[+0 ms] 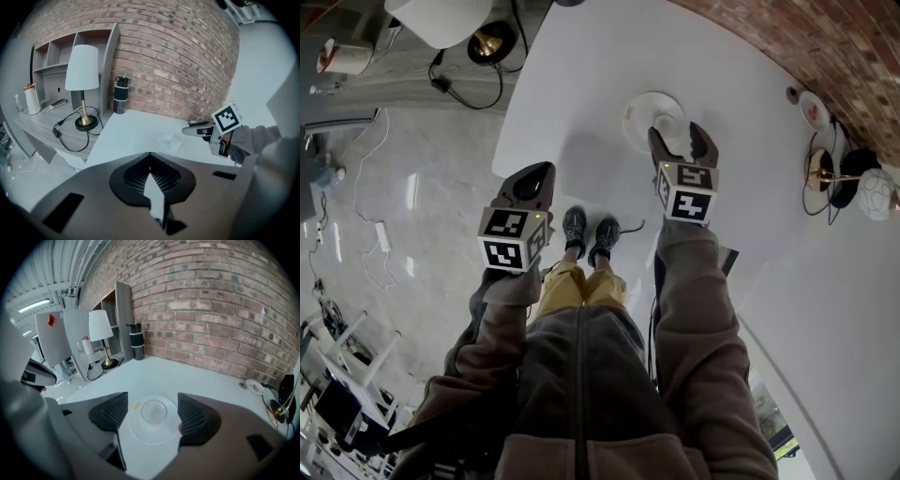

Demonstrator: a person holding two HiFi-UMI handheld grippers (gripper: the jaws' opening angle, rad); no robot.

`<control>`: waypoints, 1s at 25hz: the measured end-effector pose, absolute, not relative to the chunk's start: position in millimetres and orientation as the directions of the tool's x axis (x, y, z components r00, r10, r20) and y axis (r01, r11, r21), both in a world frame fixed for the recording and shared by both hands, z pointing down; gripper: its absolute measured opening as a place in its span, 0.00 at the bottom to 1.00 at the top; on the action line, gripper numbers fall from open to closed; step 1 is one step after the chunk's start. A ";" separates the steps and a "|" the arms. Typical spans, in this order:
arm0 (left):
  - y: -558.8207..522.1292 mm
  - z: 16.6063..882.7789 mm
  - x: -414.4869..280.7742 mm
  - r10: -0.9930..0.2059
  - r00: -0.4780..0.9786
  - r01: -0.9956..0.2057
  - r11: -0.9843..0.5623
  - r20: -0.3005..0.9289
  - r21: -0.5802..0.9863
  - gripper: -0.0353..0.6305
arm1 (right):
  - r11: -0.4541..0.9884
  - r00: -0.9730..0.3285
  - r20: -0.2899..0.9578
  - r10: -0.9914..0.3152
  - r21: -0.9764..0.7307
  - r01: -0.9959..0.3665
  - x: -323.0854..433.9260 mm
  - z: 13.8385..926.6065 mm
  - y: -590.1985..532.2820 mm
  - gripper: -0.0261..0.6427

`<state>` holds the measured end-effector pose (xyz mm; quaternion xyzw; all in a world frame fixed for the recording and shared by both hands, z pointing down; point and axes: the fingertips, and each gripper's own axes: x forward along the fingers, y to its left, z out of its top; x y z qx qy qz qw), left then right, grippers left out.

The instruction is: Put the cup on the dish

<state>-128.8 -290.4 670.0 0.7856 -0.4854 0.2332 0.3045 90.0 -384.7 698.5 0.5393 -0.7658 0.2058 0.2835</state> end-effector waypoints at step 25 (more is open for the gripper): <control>-305.1 368.6 -23.5 -0.815 0.554 -0.833 -0.545 0.173 0.097 0.06 | 0.164 -0.157 0.126 -0.980 0.050 -0.985 139.2 347.9 -279.2 0.04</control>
